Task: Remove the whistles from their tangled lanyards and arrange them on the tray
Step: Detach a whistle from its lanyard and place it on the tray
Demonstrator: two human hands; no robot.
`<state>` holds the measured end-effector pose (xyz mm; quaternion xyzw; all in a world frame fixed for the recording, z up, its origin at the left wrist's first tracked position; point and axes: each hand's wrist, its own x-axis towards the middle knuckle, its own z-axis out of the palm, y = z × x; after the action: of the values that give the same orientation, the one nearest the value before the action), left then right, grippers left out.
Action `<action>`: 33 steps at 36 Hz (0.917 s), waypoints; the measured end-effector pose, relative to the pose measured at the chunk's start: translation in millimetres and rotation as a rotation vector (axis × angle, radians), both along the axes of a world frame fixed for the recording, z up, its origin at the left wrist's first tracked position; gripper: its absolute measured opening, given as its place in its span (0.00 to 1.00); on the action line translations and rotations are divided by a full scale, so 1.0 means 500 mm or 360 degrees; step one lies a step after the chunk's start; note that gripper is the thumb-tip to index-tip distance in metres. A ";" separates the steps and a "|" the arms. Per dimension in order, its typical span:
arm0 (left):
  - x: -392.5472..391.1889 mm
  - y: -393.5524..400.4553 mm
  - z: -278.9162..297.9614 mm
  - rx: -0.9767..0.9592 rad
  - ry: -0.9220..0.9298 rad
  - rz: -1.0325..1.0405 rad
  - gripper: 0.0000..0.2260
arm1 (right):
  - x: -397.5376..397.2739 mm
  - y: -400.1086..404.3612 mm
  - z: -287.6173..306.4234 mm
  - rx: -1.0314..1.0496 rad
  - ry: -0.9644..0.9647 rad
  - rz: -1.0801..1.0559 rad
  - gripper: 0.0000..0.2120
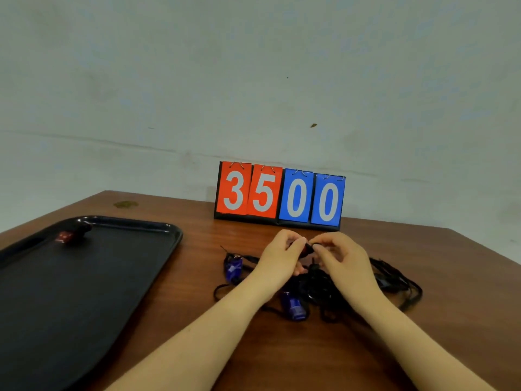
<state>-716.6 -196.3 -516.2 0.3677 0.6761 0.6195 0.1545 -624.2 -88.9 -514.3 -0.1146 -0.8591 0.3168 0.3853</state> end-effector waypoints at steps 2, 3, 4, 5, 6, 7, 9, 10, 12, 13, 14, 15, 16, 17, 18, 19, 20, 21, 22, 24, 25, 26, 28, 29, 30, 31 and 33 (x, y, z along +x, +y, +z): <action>0.001 -0.001 -0.003 -0.0015 -0.0015 0.0016 0.08 | -0.001 -0.001 -0.003 0.0068 0.0003 0.0019 0.11; 0.002 0.000 -0.004 -0.0013 -0.0045 0.0030 0.10 | -0.002 -0.001 -0.004 0.0062 0.0014 0.0026 0.11; 0.003 0.001 -0.004 -0.0002 -0.0078 0.0047 0.11 | -0.003 -0.001 -0.005 0.0037 0.0034 0.0030 0.11; 0.005 0.001 -0.002 0.0010 -0.0107 0.0061 0.12 | -0.005 -0.001 -0.005 -0.0007 0.0055 0.0038 0.10; 0.006 0.003 -0.001 0.0020 -0.0122 0.0075 0.13 | -0.005 0.000 -0.005 -0.0054 0.0075 0.0049 0.10; 0.008 0.004 0.001 0.0022 -0.0122 0.0084 0.13 | -0.006 0.001 -0.005 -0.0100 0.0091 0.0060 0.10; 0.013 0.004 0.007 0.0013 -0.0075 0.0110 0.14 | -0.005 0.000 -0.003 -0.0195 0.0107 0.0086 0.09; 0.015 0.004 0.009 0.0025 -0.0043 0.0122 0.14 | -0.003 -0.002 -0.001 -0.0265 0.0116 0.0110 0.09; 0.021 0.001 0.012 0.0082 -0.0007 0.0118 0.14 | 0.002 -0.005 0.000 -0.0440 0.0132 0.0182 0.09; 0.025 -0.001 0.013 0.0108 0.0002 0.0113 0.14 | 0.005 -0.005 -0.001 -0.0528 0.0127 0.0211 0.09; 0.026 -0.002 0.014 0.0116 0.0026 0.0119 0.14 | 0.007 -0.005 -0.001 -0.0601 0.0110 0.0232 0.09; 0.027 -0.005 0.015 0.0111 0.0065 0.0140 0.14 | 0.007 -0.005 -0.002 -0.0665 0.0082 0.0250 0.09; 0.026 -0.005 0.013 0.0093 0.0113 0.0167 0.15 | 0.009 -0.005 -0.003 -0.0738 0.0052 0.0270 0.08; 0.024 -0.006 0.012 0.0063 0.0171 0.0197 0.15 | 0.009 -0.004 -0.002 -0.0825 0.0025 0.0305 0.08; 0.021 -0.006 0.009 0.0019 0.0234 0.0223 0.15 | 0.010 -0.003 -0.001 -0.0928 0.0007 0.0363 0.08; 0.018 -0.006 0.007 -0.0017 0.0280 0.0240 0.15 | 0.012 -0.002 0.000 -0.1028 -0.0007 0.0435 0.08; 0.015 -0.006 0.004 -0.0036 0.0305 0.0246 0.15 | 0.012 0.001 0.002 -0.1112 -0.0024 0.0505 0.09; 0.013 -0.006 0.002 -0.0052 0.0326 0.0234 0.15 | 0.014 0.003 0.003 -0.1187 -0.0039 0.0562 0.09; 0.012 -0.008 0.000 -0.0066 0.0352 0.0219 0.15 | 0.016 0.005 0.005 -0.1257 -0.0060 0.0609 0.10; 0.013 -0.012 0.002 -0.0070 0.0389 0.0181 0.15 | 0.019 0.008 0.010 -0.1373 -0.0096 0.0677 0.09; 0.013 -0.013 0.004 -0.0064 0.0398 0.0156 0.14 | 0.018 0.008 0.013 -0.1424 -0.0102 0.0699 0.09; 0.014 -0.012 0.004 -0.0066 0.0402 0.0130 0.14 | 0.020 0.007 0.015 -0.1475 -0.0100 0.0714 0.08; 0.017 -0.011 0.005 -0.0057 0.0339 0.0080 0.13 | 0.021 0.005 0.016 -0.1536 -0.0070 0.0709 0.06; 0.019 -0.011 0.009 -0.0040 0.0269 0.0045 0.13 | 0.021 0.006 0.018 -0.1513 -0.0061 0.0692 0.07; 0.018 -0.010 0.007 -0.0034 0.0195 0.0021 0.13 | 0.020 0.006 0.015 -0.1479 -0.0064 0.0673 0.08; 0.017 -0.009 0.005 -0.0042 0.0134 0.0015 0.15 | 0.018 0.005 0.012 -0.1457 -0.0065 0.0661 0.10; 0.016 -0.004 0.003 -0.0064 0.0042 0.0013 0.15 | 0.017 0.005 0.010 -0.1467 -0.0045 0.0654 0.13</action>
<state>-708.8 -198.5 -514.7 0.3699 0.6920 0.6014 0.1504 -615.7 -86.2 -509.1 -0.1056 -0.6399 0.7309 0.2126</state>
